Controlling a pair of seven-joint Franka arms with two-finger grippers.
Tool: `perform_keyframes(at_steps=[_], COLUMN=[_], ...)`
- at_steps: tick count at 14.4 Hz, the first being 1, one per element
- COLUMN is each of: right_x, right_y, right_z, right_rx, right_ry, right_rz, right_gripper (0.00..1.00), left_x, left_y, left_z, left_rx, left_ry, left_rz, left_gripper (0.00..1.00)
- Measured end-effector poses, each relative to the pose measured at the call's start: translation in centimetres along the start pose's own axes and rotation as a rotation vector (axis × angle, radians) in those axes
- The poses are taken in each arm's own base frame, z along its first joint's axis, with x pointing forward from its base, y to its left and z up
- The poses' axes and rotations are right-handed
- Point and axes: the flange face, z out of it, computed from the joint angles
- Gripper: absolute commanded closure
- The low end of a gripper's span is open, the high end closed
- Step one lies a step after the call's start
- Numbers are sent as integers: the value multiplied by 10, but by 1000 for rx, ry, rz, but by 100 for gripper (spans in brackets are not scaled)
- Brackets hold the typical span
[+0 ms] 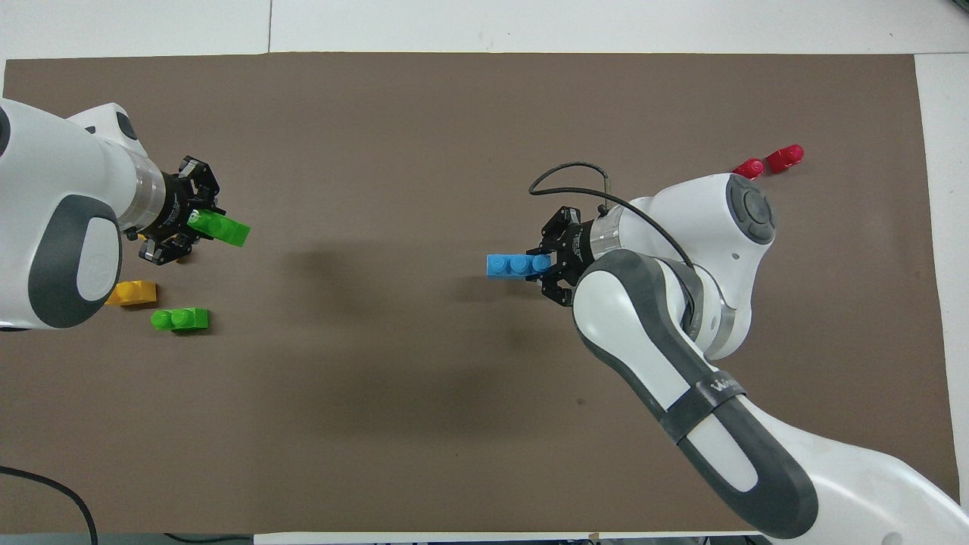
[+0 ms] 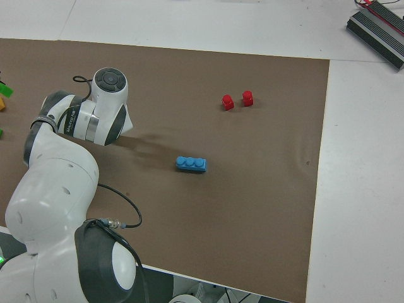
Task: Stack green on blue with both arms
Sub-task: 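Lift the green brick with the left gripper while the right gripper carries the blue brick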
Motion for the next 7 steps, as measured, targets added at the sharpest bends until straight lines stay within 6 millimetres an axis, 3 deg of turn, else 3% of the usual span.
perform_keyframes(at_steps=[3, 7], right_x=[-3, -5], right_y=[16, 34], right_z=[20, 40], right_rx=[-8, -26], right_ry=[11, -17], right_rz=[-6, -56], right_gripper=[100, 100], left_x=[-30, -75], left_y=[-4, -6], left_z=[-16, -19], left_rx=[-14, -17], left_ry=[1, -4], left_rz=[-94, -137], left_gripper=[100, 100])
